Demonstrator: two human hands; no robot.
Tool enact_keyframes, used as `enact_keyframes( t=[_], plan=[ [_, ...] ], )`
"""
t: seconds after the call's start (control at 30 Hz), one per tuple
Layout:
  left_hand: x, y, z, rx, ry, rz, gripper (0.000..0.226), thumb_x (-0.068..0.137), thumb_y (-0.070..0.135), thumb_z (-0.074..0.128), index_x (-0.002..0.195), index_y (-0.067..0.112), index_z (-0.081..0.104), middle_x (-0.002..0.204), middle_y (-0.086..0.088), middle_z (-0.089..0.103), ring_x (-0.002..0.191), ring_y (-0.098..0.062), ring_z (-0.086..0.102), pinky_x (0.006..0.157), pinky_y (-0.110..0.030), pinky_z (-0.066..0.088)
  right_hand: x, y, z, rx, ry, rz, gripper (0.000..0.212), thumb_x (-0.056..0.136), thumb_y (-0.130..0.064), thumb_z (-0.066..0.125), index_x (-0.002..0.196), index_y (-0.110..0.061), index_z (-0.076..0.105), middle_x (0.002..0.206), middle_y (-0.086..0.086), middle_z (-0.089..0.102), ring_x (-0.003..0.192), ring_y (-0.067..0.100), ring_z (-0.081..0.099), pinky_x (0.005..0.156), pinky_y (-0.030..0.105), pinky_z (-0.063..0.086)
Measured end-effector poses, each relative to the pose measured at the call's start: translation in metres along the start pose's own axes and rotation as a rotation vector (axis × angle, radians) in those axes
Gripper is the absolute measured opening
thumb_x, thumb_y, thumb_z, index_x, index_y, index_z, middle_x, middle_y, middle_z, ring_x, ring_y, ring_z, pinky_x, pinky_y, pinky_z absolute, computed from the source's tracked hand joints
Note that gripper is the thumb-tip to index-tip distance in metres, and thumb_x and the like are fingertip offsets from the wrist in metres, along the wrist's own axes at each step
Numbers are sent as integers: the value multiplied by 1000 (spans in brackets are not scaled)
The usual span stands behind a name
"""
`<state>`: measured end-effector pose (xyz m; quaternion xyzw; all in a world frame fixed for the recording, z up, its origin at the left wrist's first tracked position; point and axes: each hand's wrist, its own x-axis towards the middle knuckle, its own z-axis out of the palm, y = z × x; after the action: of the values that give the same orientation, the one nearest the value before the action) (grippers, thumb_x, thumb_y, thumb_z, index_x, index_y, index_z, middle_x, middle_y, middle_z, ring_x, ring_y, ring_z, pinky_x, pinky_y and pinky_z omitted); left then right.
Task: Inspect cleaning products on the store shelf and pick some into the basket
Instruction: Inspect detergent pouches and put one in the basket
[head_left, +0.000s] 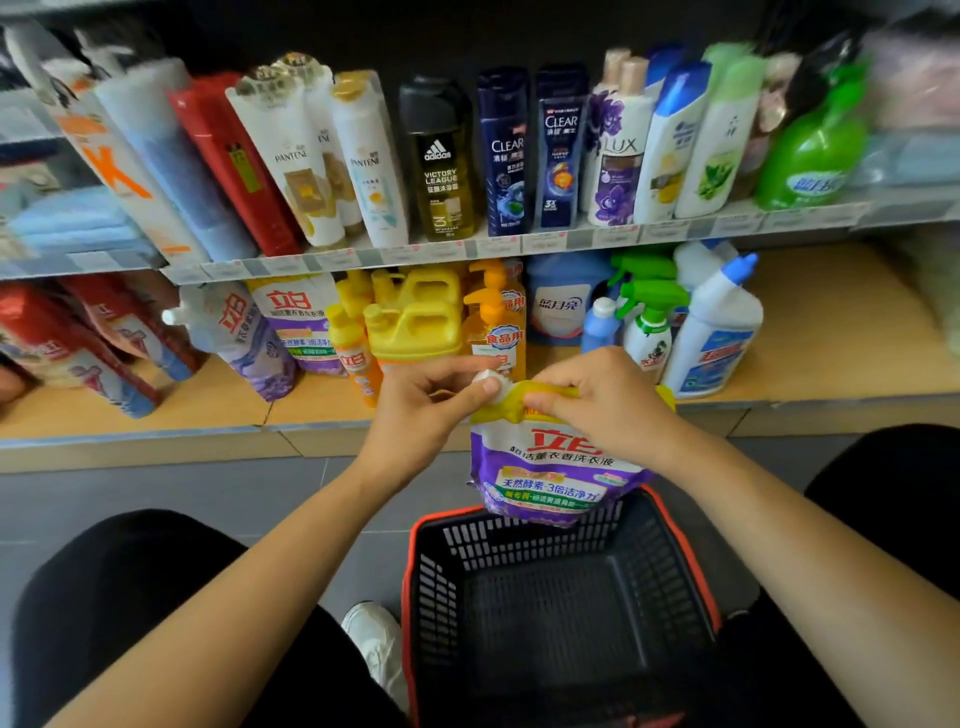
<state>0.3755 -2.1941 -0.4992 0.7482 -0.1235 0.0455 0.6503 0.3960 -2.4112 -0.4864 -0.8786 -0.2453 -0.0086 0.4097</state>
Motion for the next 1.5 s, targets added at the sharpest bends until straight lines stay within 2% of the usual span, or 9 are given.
enact_keyframes(
  t=[0.33, 0.47, 0.73, 0.9, 1.13, 1.23, 1.37, 1.43, 1.5],
  plan=[
    [-1, -5, 8, -142, 104, -125, 22, 77, 28, 76, 94, 14, 78, 94, -3, 80, 91, -14, 75, 79, -26, 60, -5, -16, 13, -173, -42, -148, 42, 90, -44, 56, 59, -16, 52, 54, 4, 51, 58, 21, 49, 56, 43, 39],
    [3, -4, -3, -120, 9, -136, 26, 82, 24, 71, 102, 8, 76, 101, -10, 78, 97, -20, 72, 86, -34, 59, -3, -8, 15, -17, -48, -59, 32, 94, -31, 66, 74, -7, 70, 65, 9, 63, 66, 24, 57, 63, 47, 46],
    [3, 7, -20, -108, -250, -37, 35, 83, 3, 70, 119, 3, 69, 114, -6, 76, 114, -22, 69, 92, -30, 57, 2, -3, 11, 173, -39, 64, 15, 93, -23, 69, 90, -13, 79, 73, 3, 69, 68, 15, 60, 66, 43, 48],
    [-2, 5, -15, -98, -137, 6, 40, 83, -5, 71, 122, -7, 66, 116, -13, 75, 110, -27, 72, 89, -33, 60, 3, -2, 7, 177, -6, 57, 11, 92, -23, 70, 97, -21, 80, 83, 3, 74, 81, 22, 68, 75, 48, 54],
    [-3, -2, -4, -72, 17, 38, 40, 80, 10, 78, 118, 0, 71, 106, -9, 78, 101, -25, 75, 84, -33, 62, 3, -2, 2, 98, 26, 18, 13, 93, -24, 69, 99, -22, 80, 86, -2, 76, 81, 13, 69, 75, 45, 55],
    [0, -12, -9, 3, -58, -76, 47, 80, 25, 77, 126, 19, 67, 112, 1, 77, 109, -15, 72, 90, -33, 59, 2, -4, -7, 133, 61, 12, 13, 93, -20, 68, 99, -20, 80, 83, 1, 77, 80, 16, 70, 73, 40, 56],
    [-2, -38, -24, 128, -188, -478, 76, 77, 56, 80, 143, 29, 53, 139, 6, 62, 131, -14, 56, 107, -43, 48, 0, -10, -28, 323, 155, -60, 21, 93, -11, 67, 99, -30, 74, 80, -23, 74, 77, -6, 66, 70, 13, 50],
    [-7, -48, -27, 104, -255, -628, 74, 65, 66, 77, 131, 39, 56, 128, 11, 68, 121, -12, 62, 101, -40, 49, 0, -12, -37, 335, 237, -101, 21, 93, -9, 67, 100, -28, 73, 78, -26, 72, 74, -8, 65, 67, 9, 47],
    [-12, -60, -24, 42, -269, -675, 61, 70, 58, 81, 122, 33, 61, 116, 9, 74, 109, -11, 70, 97, -41, 52, 0, -16, -41, 326, 298, -134, 22, 93, -7, 67, 102, -27, 71, 76, -30, 70, 72, -10, 64, 65, 6, 46]
  ],
)
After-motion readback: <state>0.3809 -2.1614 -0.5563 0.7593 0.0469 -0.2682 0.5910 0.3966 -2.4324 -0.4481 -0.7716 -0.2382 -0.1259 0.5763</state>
